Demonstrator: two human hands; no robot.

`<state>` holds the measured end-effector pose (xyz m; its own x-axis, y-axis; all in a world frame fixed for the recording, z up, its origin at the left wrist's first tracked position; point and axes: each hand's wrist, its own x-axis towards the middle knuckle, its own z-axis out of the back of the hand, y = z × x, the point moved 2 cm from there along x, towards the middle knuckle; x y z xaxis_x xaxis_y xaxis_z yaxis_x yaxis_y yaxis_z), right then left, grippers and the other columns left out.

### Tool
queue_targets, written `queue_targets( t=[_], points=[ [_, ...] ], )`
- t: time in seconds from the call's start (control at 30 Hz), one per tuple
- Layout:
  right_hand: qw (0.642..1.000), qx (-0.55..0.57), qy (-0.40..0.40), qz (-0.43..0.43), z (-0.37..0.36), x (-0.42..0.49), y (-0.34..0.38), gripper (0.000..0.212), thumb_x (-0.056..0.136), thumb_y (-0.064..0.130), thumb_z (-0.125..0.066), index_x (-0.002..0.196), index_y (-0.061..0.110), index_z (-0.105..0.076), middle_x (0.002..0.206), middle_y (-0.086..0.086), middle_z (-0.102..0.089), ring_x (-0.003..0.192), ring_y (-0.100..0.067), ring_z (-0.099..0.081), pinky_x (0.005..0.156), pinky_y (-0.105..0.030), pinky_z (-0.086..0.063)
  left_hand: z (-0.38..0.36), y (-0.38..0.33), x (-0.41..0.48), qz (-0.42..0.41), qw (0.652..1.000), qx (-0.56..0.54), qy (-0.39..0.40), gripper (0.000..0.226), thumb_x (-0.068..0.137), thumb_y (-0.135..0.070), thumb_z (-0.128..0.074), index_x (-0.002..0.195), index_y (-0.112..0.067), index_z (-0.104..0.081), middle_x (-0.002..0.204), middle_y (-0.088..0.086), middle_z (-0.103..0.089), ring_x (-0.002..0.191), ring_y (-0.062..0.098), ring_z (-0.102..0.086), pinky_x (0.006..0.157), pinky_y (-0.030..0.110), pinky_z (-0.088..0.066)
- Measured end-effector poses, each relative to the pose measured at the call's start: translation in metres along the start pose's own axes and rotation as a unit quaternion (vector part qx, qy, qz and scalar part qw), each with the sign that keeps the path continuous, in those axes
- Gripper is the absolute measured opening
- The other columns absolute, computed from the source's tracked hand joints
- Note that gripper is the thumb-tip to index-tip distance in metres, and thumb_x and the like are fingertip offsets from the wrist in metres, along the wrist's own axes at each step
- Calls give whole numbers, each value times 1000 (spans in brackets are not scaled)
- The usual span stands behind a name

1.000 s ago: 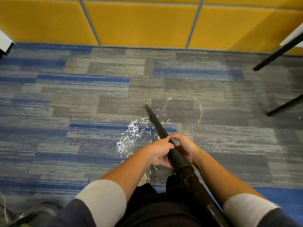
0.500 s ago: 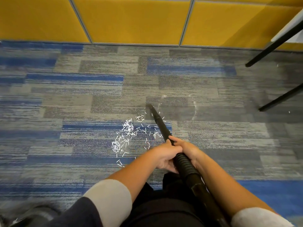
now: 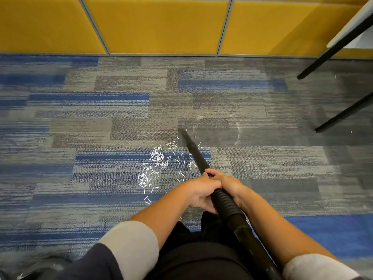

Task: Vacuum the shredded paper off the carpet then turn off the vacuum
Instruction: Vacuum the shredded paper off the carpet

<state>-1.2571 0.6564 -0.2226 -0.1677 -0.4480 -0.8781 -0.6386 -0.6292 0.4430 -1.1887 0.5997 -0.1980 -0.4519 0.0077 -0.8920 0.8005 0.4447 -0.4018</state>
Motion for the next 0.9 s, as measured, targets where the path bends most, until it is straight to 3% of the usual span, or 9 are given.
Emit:
queue_targets(
  t=[0.17,0.33,0.43,0.6,0.9],
  points=[
    [1000,19,-12,0,7,-5,-9,44,93,-2,-40,131,16,-50,91,-13,-62,67,-23,-57,59,-27,-50,-7,5,3,8,1000,14,8,55,96,-19,-44,143,-20,-14,86,8,-61,66,21,-65,59,36,-57],
    [1000,25,-10,-8,8,-3,-12,45,93,-1,-41,133,18,-50,95,-14,-62,71,-26,-58,68,-34,-49,-7,9,1,4,1000,-1,13,57,97,-20,-45,144,-20,-12,84,9,-62,65,21,-65,57,35,-57],
    [1000,-6,-8,-13,2,0,-11,46,92,-1,-42,132,20,-50,97,-15,-62,70,-26,-57,67,-35,-49,0,11,-2,2,1000,-15,17,58,98,-17,-46,144,-20,-12,87,11,-62,70,24,-66,66,40,-57],
    [1000,-15,-2,-21,-3,2,-13,46,92,0,-41,131,23,-50,97,-14,-62,67,-25,-58,63,-32,-50,6,16,-4,5,999,-28,14,64,96,-14,-47,147,-23,-8,87,12,-64,62,23,-68,57,38,-59],
    [997,-65,43,-23,-32,10,-18,47,93,2,-43,135,23,-47,97,-12,-63,69,-23,-61,61,-29,-53,30,30,-16,12,999,-38,-4,51,96,-13,-47,139,-15,-19,86,15,-63,57,22,-68,59,37,-58]
  ],
)
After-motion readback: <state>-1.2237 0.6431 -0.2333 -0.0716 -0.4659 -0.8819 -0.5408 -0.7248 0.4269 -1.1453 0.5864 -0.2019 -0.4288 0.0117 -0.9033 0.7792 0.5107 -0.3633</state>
